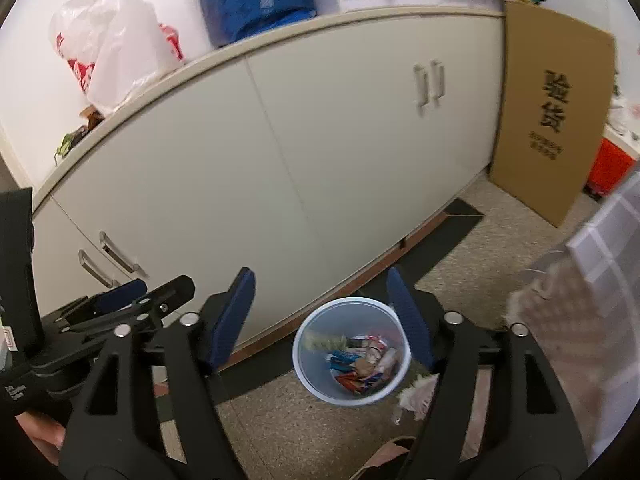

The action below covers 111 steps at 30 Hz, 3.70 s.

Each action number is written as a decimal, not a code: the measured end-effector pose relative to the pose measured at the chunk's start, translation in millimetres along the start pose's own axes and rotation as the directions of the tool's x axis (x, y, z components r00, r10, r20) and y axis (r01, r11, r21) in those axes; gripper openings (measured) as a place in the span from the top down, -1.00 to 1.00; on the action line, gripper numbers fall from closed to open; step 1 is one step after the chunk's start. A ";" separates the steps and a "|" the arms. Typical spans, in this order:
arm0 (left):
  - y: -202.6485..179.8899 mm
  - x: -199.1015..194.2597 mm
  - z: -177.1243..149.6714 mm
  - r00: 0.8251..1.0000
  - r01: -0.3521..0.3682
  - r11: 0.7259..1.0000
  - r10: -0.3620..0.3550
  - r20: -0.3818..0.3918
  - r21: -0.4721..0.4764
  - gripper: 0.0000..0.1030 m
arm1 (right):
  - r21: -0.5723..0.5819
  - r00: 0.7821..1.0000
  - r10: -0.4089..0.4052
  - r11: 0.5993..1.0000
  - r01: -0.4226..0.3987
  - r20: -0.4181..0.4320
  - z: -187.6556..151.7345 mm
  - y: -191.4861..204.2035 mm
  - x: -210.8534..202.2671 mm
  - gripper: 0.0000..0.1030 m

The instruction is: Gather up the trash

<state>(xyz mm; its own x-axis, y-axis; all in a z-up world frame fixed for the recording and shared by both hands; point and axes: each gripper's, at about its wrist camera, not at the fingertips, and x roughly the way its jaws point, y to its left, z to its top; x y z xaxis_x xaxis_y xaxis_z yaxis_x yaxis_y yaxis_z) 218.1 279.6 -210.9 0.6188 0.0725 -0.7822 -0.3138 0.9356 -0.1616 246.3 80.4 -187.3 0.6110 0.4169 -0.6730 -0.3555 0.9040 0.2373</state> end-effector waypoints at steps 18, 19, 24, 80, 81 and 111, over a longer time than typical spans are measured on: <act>-158.8 -236.6 -59.2 0.897 0.237 0.890 -0.354 0.264 0.389 -0.63 | 0.128 0.892 -0.305 0.952 0.278 0.334 -46.9 -41.2 -295.6 -0.80; -162.9 -247.0 -64.1 0.892 0.233 0.887 -0.358 0.277 0.398 -0.66 | 0.127 0.883 -0.321 0.947 0.295 0.342 -50.4 -40.0 -305.7 -0.80; -176.2 -295.0 -90.0 0.869 0.193 0.876 -0.362 0.337 0.441 -0.70 | 0.149 0.845 -0.375 0.927 0.345 0.381 -72.1 -34.0 -353.7 -0.83; -201.2 -373.4 -135.4 0.799 0.194 0.821 -0.450 0.399 0.537 -0.75 | 0.219 0.744 -0.457 0.889 0.402 0.487 -116.0 -35.7 -441.5 -0.87; -201.7 -373.6 -136.3 0.799 0.193 0.821 -0.450 0.399 0.538 -0.75 | 0.219 0.744 -0.457 0.889 0.403 0.487 -116.4 -35.8 -441.5 -0.87; -214.4 -370.8 -147.3 0.802 0.184 0.810 -0.451 0.391 0.557 -0.75 | 0.235 0.748 -0.460 0.888 0.396 0.478 -121.0 -47.6 -444.0 -0.87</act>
<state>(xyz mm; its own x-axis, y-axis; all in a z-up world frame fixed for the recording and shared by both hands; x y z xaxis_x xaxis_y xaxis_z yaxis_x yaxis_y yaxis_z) -50.2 1.2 25.1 0.9195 -0.2289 -0.3196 0.2609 0.9635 0.0605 -93.7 -159.1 15.4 0.9590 -0.0593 -0.2773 0.0925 0.9898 0.1086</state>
